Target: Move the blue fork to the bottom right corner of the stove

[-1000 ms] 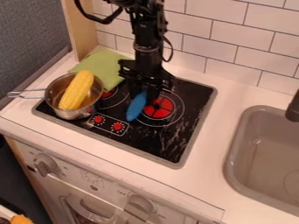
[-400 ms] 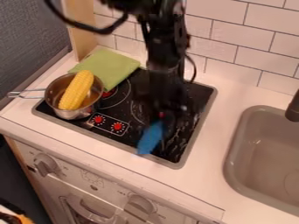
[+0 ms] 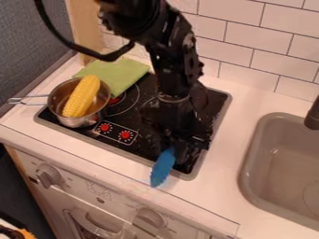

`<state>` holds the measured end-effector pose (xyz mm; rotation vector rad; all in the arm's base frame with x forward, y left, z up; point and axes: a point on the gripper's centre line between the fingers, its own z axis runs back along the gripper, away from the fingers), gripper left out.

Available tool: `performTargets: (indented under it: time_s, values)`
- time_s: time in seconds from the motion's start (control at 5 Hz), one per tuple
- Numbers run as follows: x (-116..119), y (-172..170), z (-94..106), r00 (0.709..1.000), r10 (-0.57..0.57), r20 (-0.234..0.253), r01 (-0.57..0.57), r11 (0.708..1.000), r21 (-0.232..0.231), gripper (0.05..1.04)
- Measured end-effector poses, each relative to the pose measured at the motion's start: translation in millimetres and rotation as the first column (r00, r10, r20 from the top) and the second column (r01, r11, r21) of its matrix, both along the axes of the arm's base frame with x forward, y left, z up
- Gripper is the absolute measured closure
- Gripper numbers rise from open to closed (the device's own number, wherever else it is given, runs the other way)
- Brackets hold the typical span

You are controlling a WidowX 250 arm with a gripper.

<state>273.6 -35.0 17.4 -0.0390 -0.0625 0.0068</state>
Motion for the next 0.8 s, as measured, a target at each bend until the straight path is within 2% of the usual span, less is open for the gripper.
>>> performTargets:
  time_s: [0.2,0.4,0.6,0.8]
  values:
    - [0,0,-1.3,1.0,-0.001,0.01,0.001,1.0,0.009,0.616]
    - [-4,2,1.8,0.999,-0.047,-0.005,0.047,0.999,0.024,0.307]
    - [-2,18,30.8,0.998,-0.04,0.051,0.04,0.999,0.008,0.087]
    - [-6,27,47.5,0.996,-0.068,0.053,0.07,0.997,-0.028,0.081]
